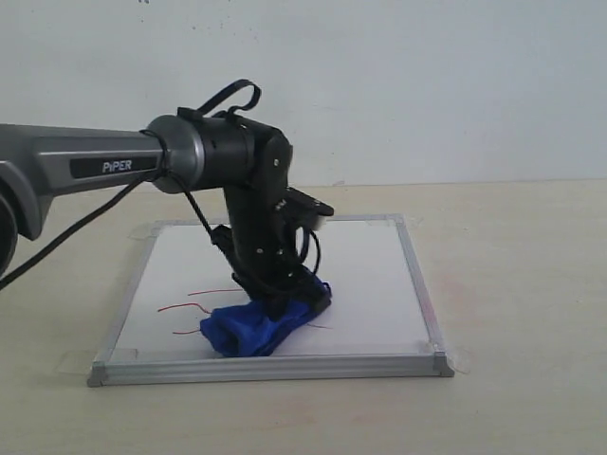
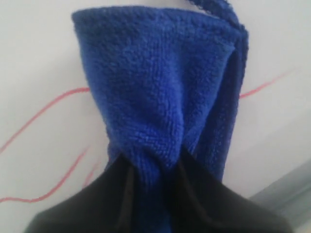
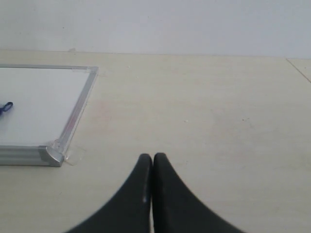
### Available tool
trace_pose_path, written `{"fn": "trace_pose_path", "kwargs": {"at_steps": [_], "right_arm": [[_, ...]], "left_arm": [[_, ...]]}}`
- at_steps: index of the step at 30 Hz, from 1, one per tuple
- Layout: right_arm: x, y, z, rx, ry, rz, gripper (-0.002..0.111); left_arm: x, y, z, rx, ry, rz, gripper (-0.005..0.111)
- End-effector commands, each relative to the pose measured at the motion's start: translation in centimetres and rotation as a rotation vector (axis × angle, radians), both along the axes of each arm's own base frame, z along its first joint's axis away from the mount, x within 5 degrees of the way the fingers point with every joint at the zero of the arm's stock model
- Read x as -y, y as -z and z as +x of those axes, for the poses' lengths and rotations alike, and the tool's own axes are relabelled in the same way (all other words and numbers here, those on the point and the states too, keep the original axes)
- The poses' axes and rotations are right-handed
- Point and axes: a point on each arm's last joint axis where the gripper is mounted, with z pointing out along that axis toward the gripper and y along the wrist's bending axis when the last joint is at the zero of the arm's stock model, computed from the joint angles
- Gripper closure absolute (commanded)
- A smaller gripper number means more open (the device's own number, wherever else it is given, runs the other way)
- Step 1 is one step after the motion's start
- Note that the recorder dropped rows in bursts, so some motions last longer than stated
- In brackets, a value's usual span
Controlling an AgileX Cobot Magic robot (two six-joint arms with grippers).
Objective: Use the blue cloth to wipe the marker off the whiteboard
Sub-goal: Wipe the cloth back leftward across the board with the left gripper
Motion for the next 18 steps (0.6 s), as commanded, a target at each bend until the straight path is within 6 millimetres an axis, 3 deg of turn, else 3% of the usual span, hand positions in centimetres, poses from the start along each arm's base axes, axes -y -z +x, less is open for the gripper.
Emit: {"fn": "trace_pose_path", "kwargs": {"at_steps": [1,5,9,13,18], "right_arm": [[0.0,-0.1,0.0,0.008,0.005,0.0,0.108],[0.0,-0.1,0.0,0.008,0.005,0.0,0.108],[0.0,-0.1,0.0,0.008,0.005,0.0,0.108],[0.0,-0.1,0.0,0.008,0.005,0.0,0.108],[0.0,-0.1,0.0,0.008,0.005,0.0,0.108]], "left_arm": [[6.1,1.7,-3.8,-0.092,0.101,-0.136,0.103],[10.0,1.6,-6.2,-0.074,0.183,-0.204,0.103],[11.0,1.6,-6.8,-0.032,0.242,-0.17,0.103],[9.0,1.7,-5.5,0.031,0.224,-0.022,0.103],[3.7,1.7,-2.2,0.053,0.083,0.105,0.103]]}}
